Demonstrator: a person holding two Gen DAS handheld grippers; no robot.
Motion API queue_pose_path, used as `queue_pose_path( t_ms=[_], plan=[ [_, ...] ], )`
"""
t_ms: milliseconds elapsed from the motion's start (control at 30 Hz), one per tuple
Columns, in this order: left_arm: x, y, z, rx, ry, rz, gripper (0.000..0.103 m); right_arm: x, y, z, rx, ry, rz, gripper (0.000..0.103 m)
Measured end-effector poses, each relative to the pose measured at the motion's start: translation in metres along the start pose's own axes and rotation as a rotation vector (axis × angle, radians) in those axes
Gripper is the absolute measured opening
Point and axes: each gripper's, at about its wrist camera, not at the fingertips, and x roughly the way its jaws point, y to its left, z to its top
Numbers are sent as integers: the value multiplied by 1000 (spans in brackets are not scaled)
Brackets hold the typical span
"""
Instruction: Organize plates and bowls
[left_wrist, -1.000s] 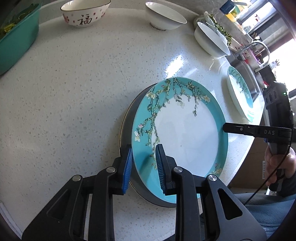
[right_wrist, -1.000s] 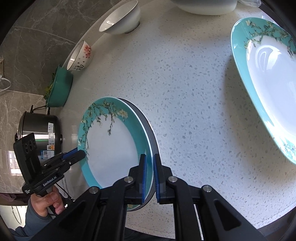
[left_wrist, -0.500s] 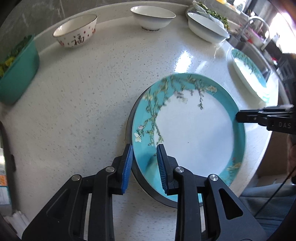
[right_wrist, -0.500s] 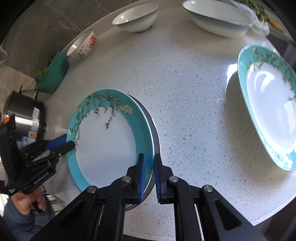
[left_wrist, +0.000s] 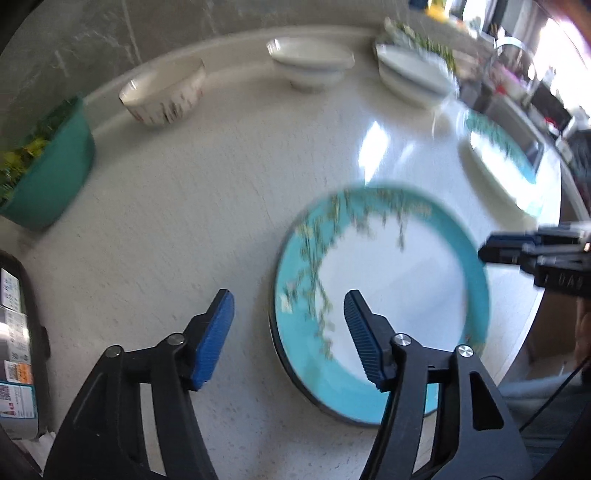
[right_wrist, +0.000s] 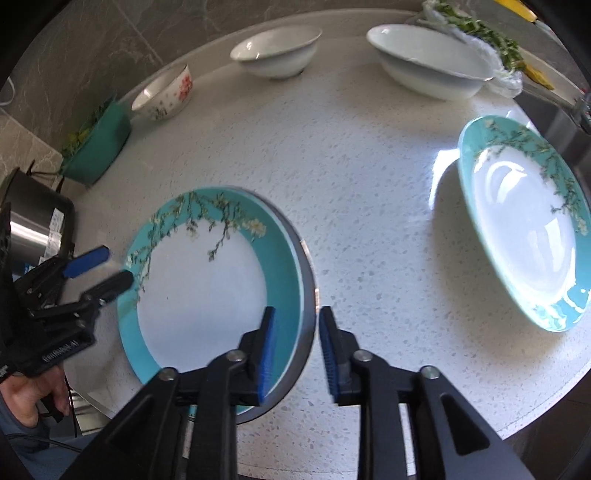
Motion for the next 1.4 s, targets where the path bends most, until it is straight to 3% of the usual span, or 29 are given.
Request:
queue_pose_path(
  t_ms=[100, 167, 300, 367, 467, 633, 700, 867, 967, 1167, 1367, 1400],
  plan=[
    [-22, 1, 16, -45, -93, -48, 69, -20, -11, 6, 23, -59, 32, 42],
    [-37, -2, 28, -90, -161, -123, 74, -37, -26, 11, 59, -106, 65, 49],
    [-52, -14, 43, -168, -262, -322, 81, -69, -77, 27, 167, -187, 155, 50],
    [-48, -30, 47, -161, -278, -374, 81, -85, -108, 37, 193, -218, 168, 50],
    [-29, -57, 58, -152, -219, -392, 81, -102, -150, 50, 206, -255, 186, 50],
    [20, -102, 85, -335, 0, -441, 81, -115, -247, 68, 192, -256, 314, 51],
    [29, -127, 92, -350, -16, -433, 81, -113, -276, 68, 194, -230, 370, 54],
    [74, -186, 113, -361, 44, -447, 81, -79, -346, 79, 200, -93, 540, 55],
    [98, -211, 117, -360, 96, -438, 79, -63, -363, 87, 168, -28, 618, 55],
    [127, -230, 121, -376, 124, -386, 74, -36, -379, 89, 153, 63, 676, 55],
    [145, -230, 121, -408, 146, -390, 52, -18, -374, 92, 118, 130, 716, 50],
    [148, -232, 121, -403, 149, -390, 44, -16, -373, 92, 114, 141, 720, 48]
  ],
)
